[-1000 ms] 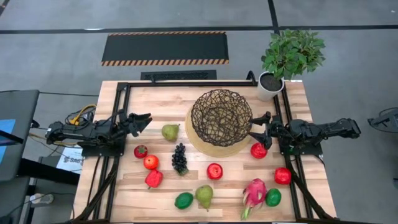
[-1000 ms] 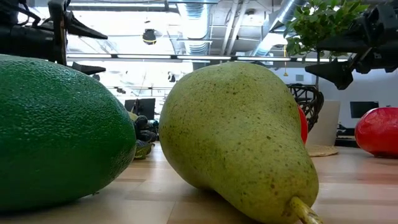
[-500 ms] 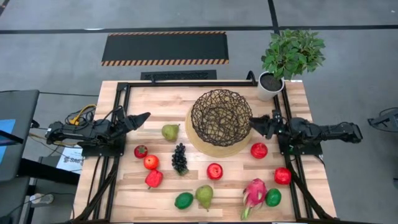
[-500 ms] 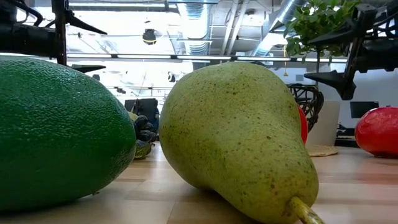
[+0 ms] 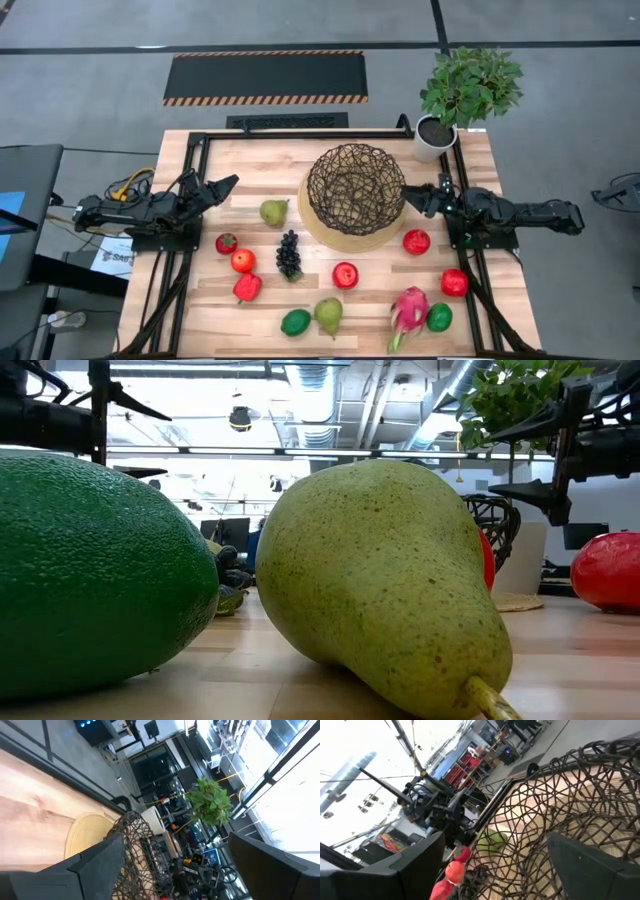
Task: Build produce basket
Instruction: Put the red apple into the black basket
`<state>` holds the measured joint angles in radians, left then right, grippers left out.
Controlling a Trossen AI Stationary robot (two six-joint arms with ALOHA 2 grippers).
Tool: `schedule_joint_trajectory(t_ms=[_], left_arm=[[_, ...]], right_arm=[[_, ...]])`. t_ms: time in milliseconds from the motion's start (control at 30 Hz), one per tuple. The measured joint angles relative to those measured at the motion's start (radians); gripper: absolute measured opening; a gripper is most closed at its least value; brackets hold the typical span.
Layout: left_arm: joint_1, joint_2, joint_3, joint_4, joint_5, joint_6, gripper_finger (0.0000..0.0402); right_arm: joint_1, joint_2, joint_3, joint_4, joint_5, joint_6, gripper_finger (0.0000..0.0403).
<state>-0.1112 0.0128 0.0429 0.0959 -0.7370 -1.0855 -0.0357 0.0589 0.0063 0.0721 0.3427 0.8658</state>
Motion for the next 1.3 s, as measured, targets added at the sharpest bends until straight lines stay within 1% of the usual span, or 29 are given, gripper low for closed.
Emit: schedule_joint_trajectory(t_ms=[133,267,400,500,600,700,800,867,933,1000,1067,1133,1200,1300], left_arm=[[0.0,0.0,0.0,0.0,0.006,-0.024,0.0345],[0.0,0.0,0.0,0.014,0.006,-0.059,0.0345],[0.0,0.0,0.0,0.119,0.027,-0.061,0.0345],[0.0,0.0,0.001,0.242,0.074,-0.005,0.0345],[0.0,0.0,0.01,0.326,0.082,0.034,0.0345],[0.0,0.001,0.072,0.296,0.085,0.067,0.0345],[0.0,0.029,0.162,0.226,0.107,0.107,0.0345],[0.0,0.066,0.243,0.166,0.126,0.133,0.0345],[0.0,0.112,0.332,0.08,0.154,0.147,0.0345],[0.0,0.17,0.429,-0.05,0.188,0.155,0.0345],[0.0,0.237,0.528,-0.186,0.206,0.154,0.0345],[0.0,0.305,0.62,-0.32,0.205,0.138,0.0345],[0.0,0.374,0.693,-0.432,0.185,0.106,0.0345],[0.0,0.46,0.772,-0.537,0.175,0.076,0.0345]], right_arm=[[-0.012,0.0,0.0,-0.005,0.001,-0.004,0.0372],[-0.011,0.0,0.0,-0.006,-0.021,0.035,0.0372],[-0.02,0.0,0.014,0.061,-0.042,0.09,0.0372],[-0.017,0.009,0.105,0.08,-0.053,0.017,0.0372],[-0.021,0.087,0.237,0.074,-0.033,-0.116,0.0372],[-0.035,0.222,0.409,-0.052,0.002,-0.207,0.0372],[-0.055,0.399,0.605,-0.286,0.003,-0.213,0.0372],[-0.064,0.524,0.74,-0.484,0.001,-0.172,0.0372],[-0.073,0.646,0.872,-0.677,0.0,-0.091,0.0372],[-0.079,0.753,0.989,-0.887,-0.004,-0.009,0.0372],[-0.071,0.854,1.09,-1.046,-0.019,0.037,0.0372],[-0.052,0.941,1.162,-1.177,-0.051,0.07,0.0372],[-0.022,1.005,1.211,-1.269,-0.08,0.104,0.0372],[0.048,1.06,1.231,-1.362,-0.102,0.2,0.0372]])
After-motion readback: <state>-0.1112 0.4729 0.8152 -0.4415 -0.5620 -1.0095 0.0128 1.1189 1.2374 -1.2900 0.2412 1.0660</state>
